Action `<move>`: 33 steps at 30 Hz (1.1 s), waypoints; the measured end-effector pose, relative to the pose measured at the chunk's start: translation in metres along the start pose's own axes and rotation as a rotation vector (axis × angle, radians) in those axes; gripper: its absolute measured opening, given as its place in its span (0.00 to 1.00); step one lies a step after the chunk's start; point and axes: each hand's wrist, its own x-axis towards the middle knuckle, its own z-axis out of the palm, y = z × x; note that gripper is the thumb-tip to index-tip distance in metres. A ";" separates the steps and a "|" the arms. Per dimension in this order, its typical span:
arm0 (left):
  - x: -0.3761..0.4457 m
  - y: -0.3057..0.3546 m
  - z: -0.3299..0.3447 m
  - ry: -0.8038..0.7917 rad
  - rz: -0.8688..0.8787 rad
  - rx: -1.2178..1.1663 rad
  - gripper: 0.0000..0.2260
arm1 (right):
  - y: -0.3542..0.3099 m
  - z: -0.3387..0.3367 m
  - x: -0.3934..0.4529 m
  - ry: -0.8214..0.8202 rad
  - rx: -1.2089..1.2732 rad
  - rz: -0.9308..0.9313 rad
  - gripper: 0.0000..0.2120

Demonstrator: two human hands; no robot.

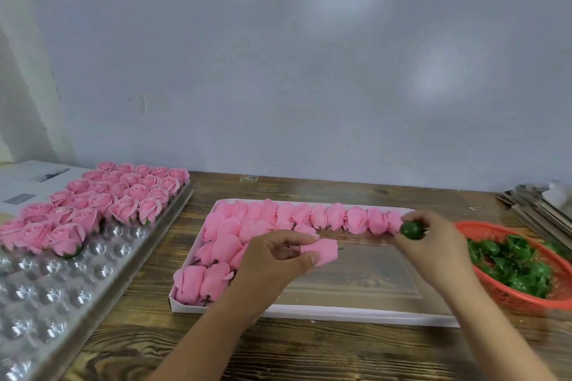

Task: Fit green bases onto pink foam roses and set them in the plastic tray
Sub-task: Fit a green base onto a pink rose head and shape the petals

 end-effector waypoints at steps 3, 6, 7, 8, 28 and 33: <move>0.000 0.000 0.000 0.000 -0.011 -0.008 0.11 | -0.006 0.028 -0.013 -0.133 -0.021 -0.035 0.11; -0.001 0.001 0.001 0.008 -0.015 -0.025 0.11 | -0.006 0.042 -0.024 -0.204 -0.055 -0.080 0.08; -0.001 0.001 0.001 0.005 -0.013 -0.029 0.11 | -0.004 0.045 -0.027 -0.223 -0.080 -0.093 0.10; -0.001 0.001 0.002 0.002 -0.013 -0.031 0.12 | -0.003 0.048 -0.030 -0.248 -0.102 -0.093 0.12; -0.005 -0.003 0.012 -0.033 -0.032 -0.012 0.12 | 0.003 0.043 -0.053 -0.237 0.112 -0.163 0.12; -0.005 -0.003 0.012 -0.036 -0.041 -0.013 0.11 | 0.010 0.049 -0.048 -0.197 0.054 -0.124 0.17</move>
